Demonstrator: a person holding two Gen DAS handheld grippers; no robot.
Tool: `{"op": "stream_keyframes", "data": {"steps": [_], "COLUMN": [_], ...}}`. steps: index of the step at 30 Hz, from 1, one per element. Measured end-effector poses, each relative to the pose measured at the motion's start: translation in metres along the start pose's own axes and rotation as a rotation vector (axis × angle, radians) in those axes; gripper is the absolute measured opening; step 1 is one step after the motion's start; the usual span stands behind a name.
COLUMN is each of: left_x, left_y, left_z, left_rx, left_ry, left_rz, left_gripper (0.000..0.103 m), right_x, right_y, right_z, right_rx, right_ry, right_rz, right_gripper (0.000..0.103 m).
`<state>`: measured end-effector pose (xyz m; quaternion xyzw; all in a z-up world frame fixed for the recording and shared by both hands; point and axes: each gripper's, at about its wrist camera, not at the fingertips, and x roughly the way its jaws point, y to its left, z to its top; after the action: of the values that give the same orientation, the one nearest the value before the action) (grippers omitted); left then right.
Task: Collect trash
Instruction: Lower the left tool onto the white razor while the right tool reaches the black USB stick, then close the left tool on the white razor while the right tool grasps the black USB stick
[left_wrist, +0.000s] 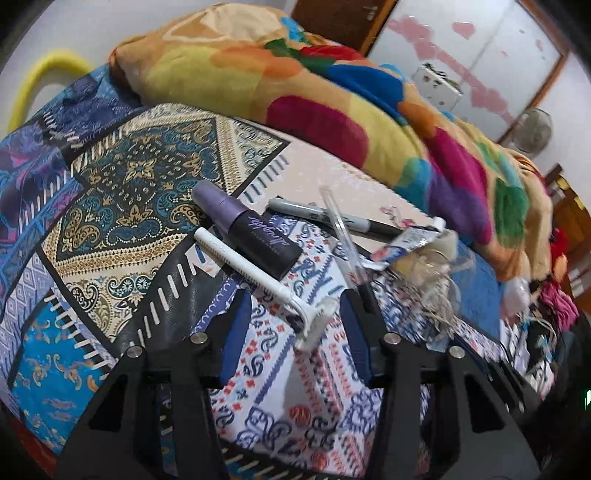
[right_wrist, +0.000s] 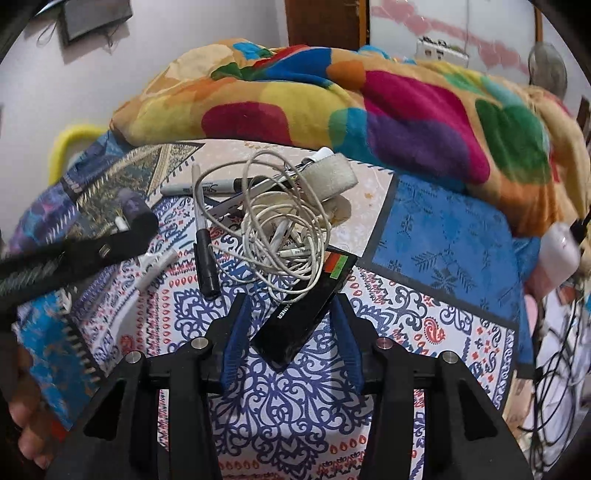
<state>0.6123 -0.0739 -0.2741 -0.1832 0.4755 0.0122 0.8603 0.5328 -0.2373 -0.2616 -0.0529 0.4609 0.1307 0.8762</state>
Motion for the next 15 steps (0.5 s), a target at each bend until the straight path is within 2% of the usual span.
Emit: {"op": "stream_keyframes", "data": {"steps": [3, 6, 10, 15], "left_x": [0.008, 0.004, -0.009, -0.024], "left_y": [-0.002, 0.0, 0.005, 0.018], "left_z": [0.0, -0.005, -0.018, -0.032], "left_rx": [-0.036, -0.065, -0.016, 0.055], "left_ry": [-0.007, -0.037, -0.039, -0.01], "left_rz": [0.062, 0.087, 0.114, 0.126], "left_gripper": [0.029, 0.02, 0.014, 0.011], "right_x": [-0.001, -0.004, -0.011, -0.014], "right_y": [-0.007, -0.024, -0.043, -0.061], "right_z": [0.0, -0.001, -0.008, -0.012], "right_rx": [-0.005, 0.033, 0.048, 0.079], "right_ry": [0.004, 0.021, 0.03, 0.049], "right_rz": [-0.001, 0.022, 0.064, 0.112], "right_gripper": [0.032, 0.027, 0.018, 0.018]}}
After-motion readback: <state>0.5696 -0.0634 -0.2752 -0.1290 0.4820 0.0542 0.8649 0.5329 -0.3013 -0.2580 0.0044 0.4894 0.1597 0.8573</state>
